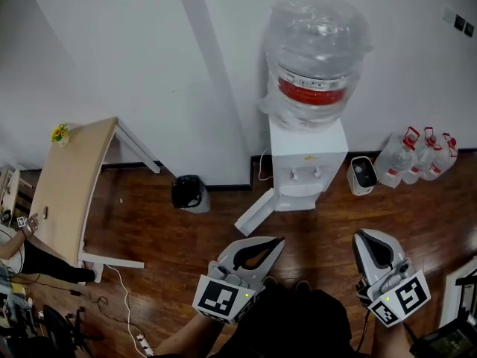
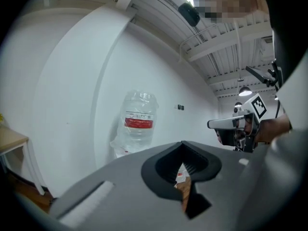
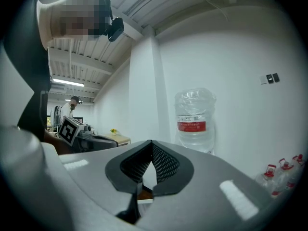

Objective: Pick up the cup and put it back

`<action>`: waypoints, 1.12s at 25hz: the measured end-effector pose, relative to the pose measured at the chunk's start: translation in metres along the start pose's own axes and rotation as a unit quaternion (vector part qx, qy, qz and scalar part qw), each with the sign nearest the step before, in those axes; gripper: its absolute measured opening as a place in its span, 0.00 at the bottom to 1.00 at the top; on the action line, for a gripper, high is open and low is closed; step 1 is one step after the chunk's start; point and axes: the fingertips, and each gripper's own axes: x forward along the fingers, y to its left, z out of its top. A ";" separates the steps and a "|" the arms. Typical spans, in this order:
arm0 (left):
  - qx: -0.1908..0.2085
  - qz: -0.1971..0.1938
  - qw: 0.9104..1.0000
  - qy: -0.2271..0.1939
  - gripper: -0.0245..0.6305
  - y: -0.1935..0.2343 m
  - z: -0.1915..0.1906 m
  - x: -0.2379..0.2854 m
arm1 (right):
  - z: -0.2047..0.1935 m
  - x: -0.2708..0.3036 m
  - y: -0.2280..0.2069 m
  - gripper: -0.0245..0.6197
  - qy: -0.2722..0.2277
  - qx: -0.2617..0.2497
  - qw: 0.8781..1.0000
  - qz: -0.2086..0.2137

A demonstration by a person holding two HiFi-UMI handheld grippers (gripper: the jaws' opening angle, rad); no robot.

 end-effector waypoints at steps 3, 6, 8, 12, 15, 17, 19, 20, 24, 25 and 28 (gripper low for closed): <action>-0.001 -0.019 1.000 -0.009 0.04 -0.003 -0.008 0.010 | -0.014 0.010 -0.009 0.04 -0.001 -0.002 1.000 -0.027; 0.008 -0.021 1.000 -0.002 0.04 -0.009 -0.017 0.025 | -0.025 0.019 -0.017 0.04 -0.001 0.009 1.000 -0.018; 0.003 -0.006 1.000 0.005 0.04 -0.008 -0.022 0.037 | -0.031 0.025 -0.028 0.04 0.002 0.017 1.000 -0.005; -0.010 -0.007 1.000 0.001 0.04 -0.017 -0.029 0.056 | -0.038 0.027 -0.049 0.04 0.007 0.012 1.000 0.015; -0.005 0.021 1.000 0.006 0.04 -0.013 -0.036 0.070 | -0.047 0.029 -0.068 0.04 0.011 0.007 1.000 0.024; 0.001 0.043 0.999 0.000 0.04 -0.008 -0.041 0.080 | -0.056 0.034 -0.084 0.04 0.012 0.006 1.000 0.014; 0.011 0.050 0.999 -0.013 0.04 -0.010 -0.050 0.087 | -0.068 0.041 -0.092 0.04 0.012 0.010 1.000 0.013; 0.015 0.047 0.999 -0.015 0.04 -0.013 -0.057 0.090 | -0.075 0.046 -0.091 0.04 0.014 0.010 1.000 0.021; 0.009 0.032 0.999 -0.005 0.04 -0.010 -0.090 0.103 | -0.103 0.063 -0.085 0.04 0.021 0.002 0.998 0.052; 0.005 0.032 0.999 -0.010 0.04 -0.006 -0.095 0.104 | -0.112 0.066 -0.086 0.04 0.024 0.002 0.998 0.052; -0.014 0.038 0.999 -0.018 0.04 0.007 -0.116 0.103 | -0.139 0.077 -0.090 0.04 0.030 0.013 0.998 0.045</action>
